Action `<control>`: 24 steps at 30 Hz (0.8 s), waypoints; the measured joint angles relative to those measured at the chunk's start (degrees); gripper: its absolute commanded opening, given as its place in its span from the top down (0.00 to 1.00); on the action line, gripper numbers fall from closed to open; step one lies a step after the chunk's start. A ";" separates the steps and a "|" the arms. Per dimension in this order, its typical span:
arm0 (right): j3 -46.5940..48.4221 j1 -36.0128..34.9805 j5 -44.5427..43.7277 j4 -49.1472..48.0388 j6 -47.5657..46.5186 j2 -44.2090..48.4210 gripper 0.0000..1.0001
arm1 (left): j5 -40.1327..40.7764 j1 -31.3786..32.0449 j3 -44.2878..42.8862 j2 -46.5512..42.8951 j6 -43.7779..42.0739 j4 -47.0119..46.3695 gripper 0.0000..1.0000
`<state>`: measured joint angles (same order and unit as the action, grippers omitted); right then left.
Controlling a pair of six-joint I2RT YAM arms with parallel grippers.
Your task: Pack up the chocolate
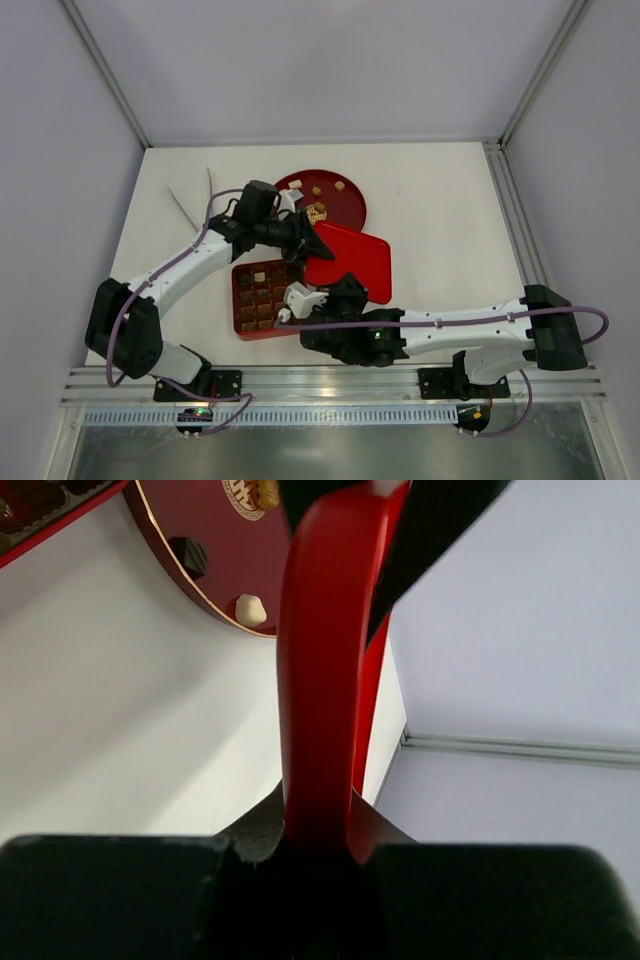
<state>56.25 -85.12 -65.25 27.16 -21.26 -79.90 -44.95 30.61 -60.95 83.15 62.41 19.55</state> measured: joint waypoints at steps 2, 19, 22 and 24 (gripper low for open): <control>0.00 0.09 -0.17 -0.68 0.37 0.00 0.96 | -0.09 0.00 -0.33 -0.35 -1.38 0.98 0.62; 2.08 0.33 -0.52 2.82 4.72 1.81 0.96 | 5.33 -6.25 -12.52 -3.63 -12.22 12.52 0.19; 3.21 0.39 0.68 5.64 7.82 3.10 0.96 | 6.91 -9.09 -13.66 -4.24 -13.92 15.28 0.22; 4.22 0.52 2.14 7.89 10.29 4.07 0.96 | 8.81 -10.93 -14.97 -4.33 -15.52 17.46 0.28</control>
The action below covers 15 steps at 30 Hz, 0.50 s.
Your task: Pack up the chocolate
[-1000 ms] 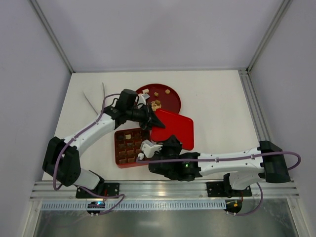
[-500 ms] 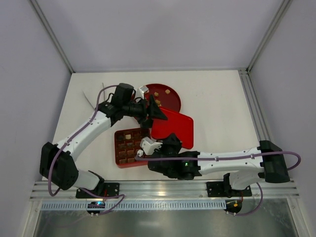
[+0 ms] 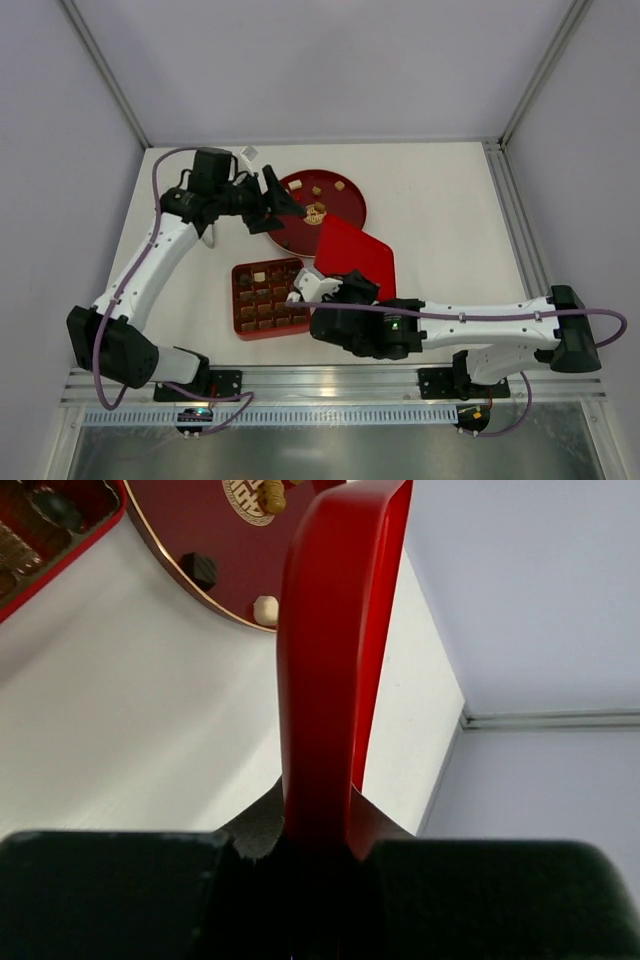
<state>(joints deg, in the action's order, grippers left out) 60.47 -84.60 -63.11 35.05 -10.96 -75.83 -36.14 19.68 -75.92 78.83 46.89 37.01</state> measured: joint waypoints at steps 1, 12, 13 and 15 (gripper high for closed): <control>0.46 0.11 0.72 0.85 1.05 0.48 0.96 | 1.07 -0.66 -0.52 -0.07 -0.81 0.94 0.30; 3.50 22.67 32.02 3.98 13.99 15.85 0.96 | 27.80 -7.52 -0.68 -10.93 -5.70 15.21 0.84; 3.48 24.92 34.91 3.54 14.82 17.20 0.96 | 29.97 -7.96 0.22 -11.78 -5.99 15.69 0.87; 3.34 30.36 43.23 2.10 17.14 19.85 0.96 | 35.58 -9.05 3.69 -13.46 -5.66 16.85 0.94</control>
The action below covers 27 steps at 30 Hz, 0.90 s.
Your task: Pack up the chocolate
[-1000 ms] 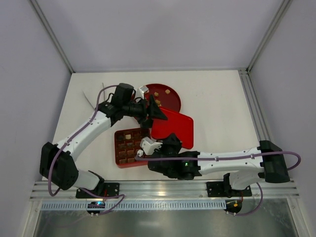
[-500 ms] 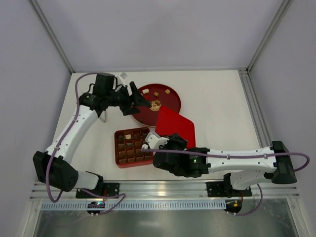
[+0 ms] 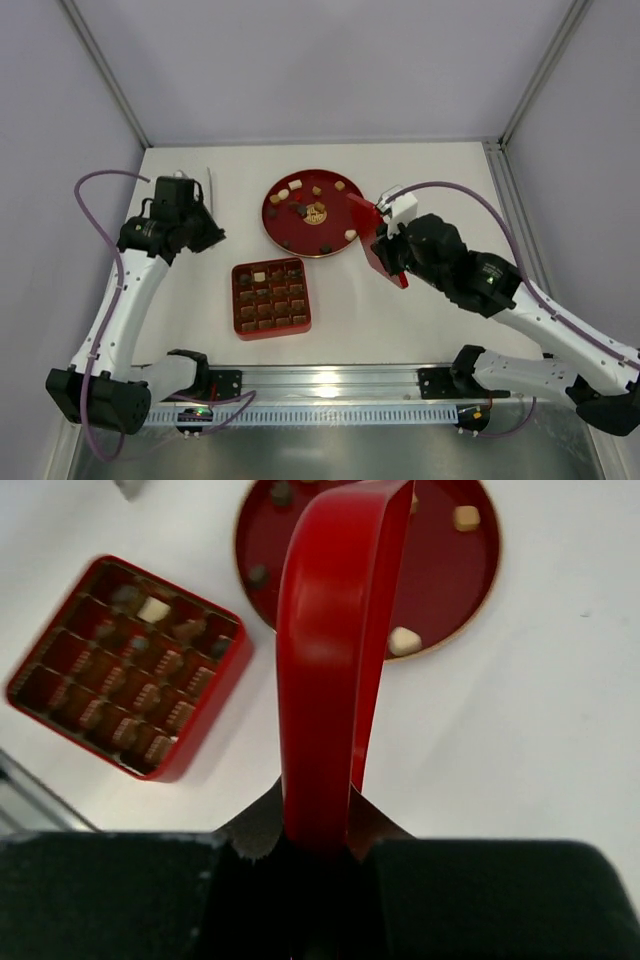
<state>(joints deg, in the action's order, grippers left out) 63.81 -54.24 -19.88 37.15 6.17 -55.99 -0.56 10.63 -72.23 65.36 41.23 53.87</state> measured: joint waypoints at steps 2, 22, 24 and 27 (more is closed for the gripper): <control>-0.85 4.72 8.70 -2.34 2.23 1.25 0.96 | 3.63 -0.94 4.42 -0.94 0.31 0.63 0.98; -30.03 27.58 61.31 -48.28 38.84 -0.70 0.96 | 5.97 -5.31 30.10 4.17 6.75 -10.45 1.00; -31.91 27.91 62.18 -53.46 42.10 -1.77 0.96 | 4.50 -5.31 30.10 6.58 6.73 -13.20 1.00; -34.16 28.26 63.43 -61.18 46.40 -4.37 0.96 | 2.23 -5.33 30.10 8.81 6.73 -16.33 1.00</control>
<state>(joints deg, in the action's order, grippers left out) 29.65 -25.98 43.55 -24.03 52.58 -60.36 1.67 5.30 -42.13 74.17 47.97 37.54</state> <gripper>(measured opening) 0.149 0.005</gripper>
